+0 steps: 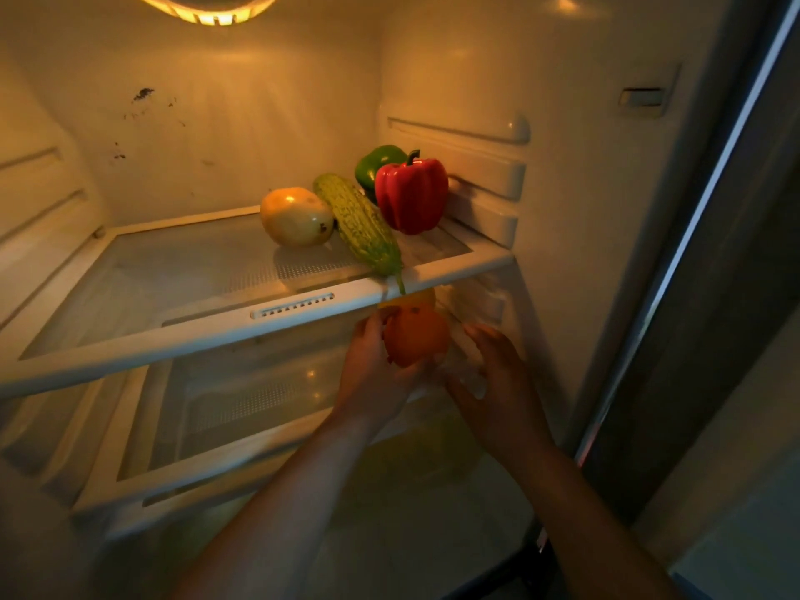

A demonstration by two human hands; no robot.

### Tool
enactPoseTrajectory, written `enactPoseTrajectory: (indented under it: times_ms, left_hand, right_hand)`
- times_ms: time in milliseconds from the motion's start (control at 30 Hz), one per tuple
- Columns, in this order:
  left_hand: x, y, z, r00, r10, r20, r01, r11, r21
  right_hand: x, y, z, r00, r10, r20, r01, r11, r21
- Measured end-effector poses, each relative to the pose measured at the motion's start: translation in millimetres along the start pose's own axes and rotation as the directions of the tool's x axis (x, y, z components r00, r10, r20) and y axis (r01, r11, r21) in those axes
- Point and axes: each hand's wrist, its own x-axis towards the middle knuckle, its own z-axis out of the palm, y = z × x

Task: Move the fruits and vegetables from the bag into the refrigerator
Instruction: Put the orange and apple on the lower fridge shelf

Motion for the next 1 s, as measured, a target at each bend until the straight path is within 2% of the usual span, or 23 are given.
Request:
enactPoseTrajectory:
  times_ms: [133,233,367,533,733,833,1000]
  left_hand:
    - [-8,-2,-13,0.997,0.07,0.037,-0.073,0.994,0.085]
    - [-11,-4,-24,0.994,0.069,0.088,-0.075,0.995,0.072]
    - [-13,-3,-31,0.989,0.033,0.141,-0.041,0.998,0.048]
    - [-5,-2,-38,0.994,0.02,0.105,-0.039,0.982,0.185]
    - [-9,-8,-37,0.99,0.021,0.138,-0.061,0.954,0.293]
    - [-20,-9,-43,0.994,0.014,0.105,-0.043,0.959,0.28]
    - [-52,-4,-60,0.999,0.019,-0.03,-0.012,0.98,0.2]
  right_hand:
    - [5,-5,1,1.0,0.024,0.009,-0.024,0.998,0.058]
    - [11,-13,8,0.997,0.06,0.045,-0.064,0.991,0.114]
    - [20,-17,17,0.996,0.074,0.046,-0.076,0.996,0.036]
    - [29,-11,20,0.996,0.085,-0.039,-0.087,0.995,-0.055]
    - [35,-10,24,0.994,0.106,-0.023,-0.107,0.992,-0.062]
    - [36,-8,23,0.993,0.113,-0.017,-0.114,0.991,-0.066]
    - [22,-12,20,0.994,0.098,-0.051,-0.102,0.992,-0.076]
